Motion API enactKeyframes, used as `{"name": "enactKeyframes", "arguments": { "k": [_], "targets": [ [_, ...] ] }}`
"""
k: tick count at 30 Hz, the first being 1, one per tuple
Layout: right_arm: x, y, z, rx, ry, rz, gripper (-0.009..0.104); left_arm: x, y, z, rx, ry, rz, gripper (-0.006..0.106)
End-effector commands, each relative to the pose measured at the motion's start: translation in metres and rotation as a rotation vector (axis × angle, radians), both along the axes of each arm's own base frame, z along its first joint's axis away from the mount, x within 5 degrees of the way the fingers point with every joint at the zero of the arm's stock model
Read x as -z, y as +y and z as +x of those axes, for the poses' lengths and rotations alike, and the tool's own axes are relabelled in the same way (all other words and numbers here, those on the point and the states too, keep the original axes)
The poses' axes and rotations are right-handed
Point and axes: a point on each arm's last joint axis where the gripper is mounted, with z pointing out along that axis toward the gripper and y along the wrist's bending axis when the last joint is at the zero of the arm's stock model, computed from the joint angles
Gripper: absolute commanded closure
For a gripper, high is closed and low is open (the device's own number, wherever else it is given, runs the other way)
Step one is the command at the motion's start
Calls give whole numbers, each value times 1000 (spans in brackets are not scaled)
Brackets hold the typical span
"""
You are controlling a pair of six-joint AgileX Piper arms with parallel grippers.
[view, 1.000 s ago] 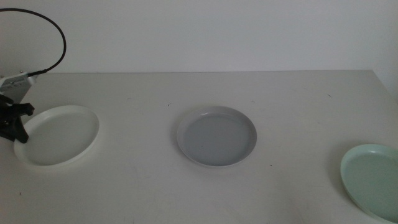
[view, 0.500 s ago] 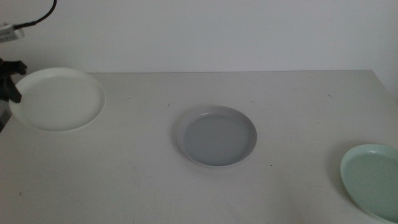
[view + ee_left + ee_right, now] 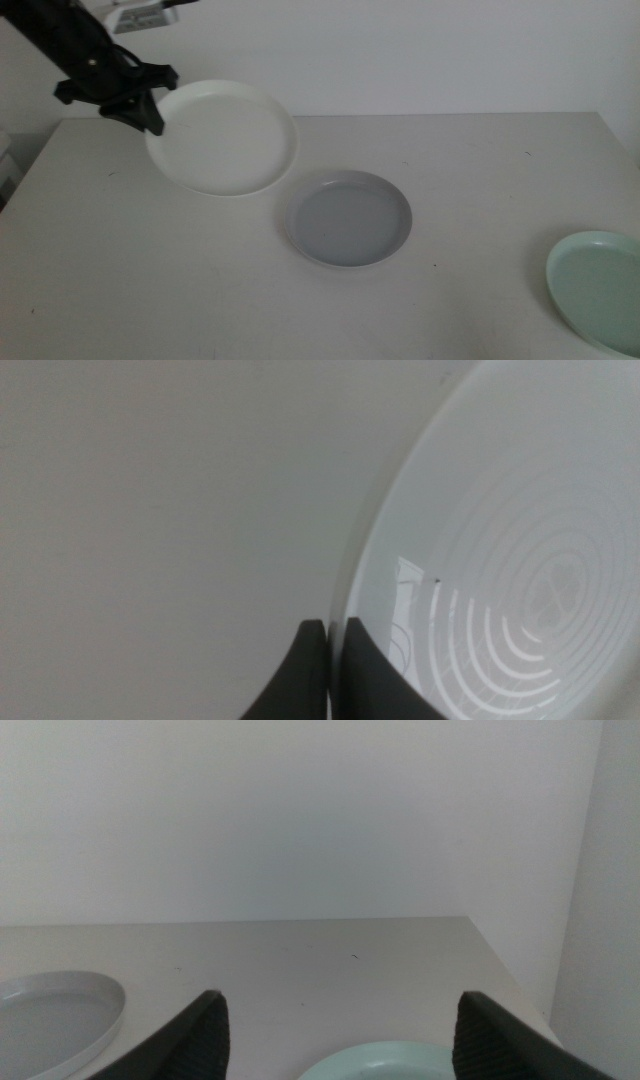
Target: Stack the three bowls on top of each other.
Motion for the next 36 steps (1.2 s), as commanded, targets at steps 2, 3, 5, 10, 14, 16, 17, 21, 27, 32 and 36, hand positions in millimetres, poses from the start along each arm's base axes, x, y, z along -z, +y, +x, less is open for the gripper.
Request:
{"name": "enactKeyframes", "arguments": {
  "k": [2, 3, 5, 10, 14, 16, 17, 21, 27, 32, 36],
  "targets": [
    [-11, 0, -3, 5, -113, -17, 38, -28, -47, -17, 46, -15, -66, 100],
    [-11, 0, -3, 5, -113, -17, 38, -26, -55, -17, 48, -13, -72, 100],
    [-11, 0, -3, 5, -112, -17, 38, -19, -76, -15, 62, -4, -83, 100],
    [-11, 0, -3, 5, -112, -17, 38, 1, -117, -12, 121, 6, -98, 100],
    [-11, 0, -3, 5, -112, -17, 38, 18, -144, -11, 165, 16, -99, 100],
    [-11, 0, -3, 5, -112, -17, 38, 26, -152, -8, 171, 6, -104, 100],
    [-11, 0, -3, 5, -112, -17, 38, 28, -156, -7, 171, 3, -112, 100],
    [-11, 0, -3, 5, -112, -17, 38, 43, -161, 0, 158, 13, -134, 100],
    [-11, 0, -3, 5, -112, -17, 38, 64, -163, 6, 155, 44, -122, 100],
    [-11, 0, -3, 5, -112, -17, 38, 71, -162, 10, 152, 31, -105, 100],
    [-11, 0, -3, 5, -112, -17, 38, 74, -161, 12, 151, 26, -96, 99]
  ]
}}
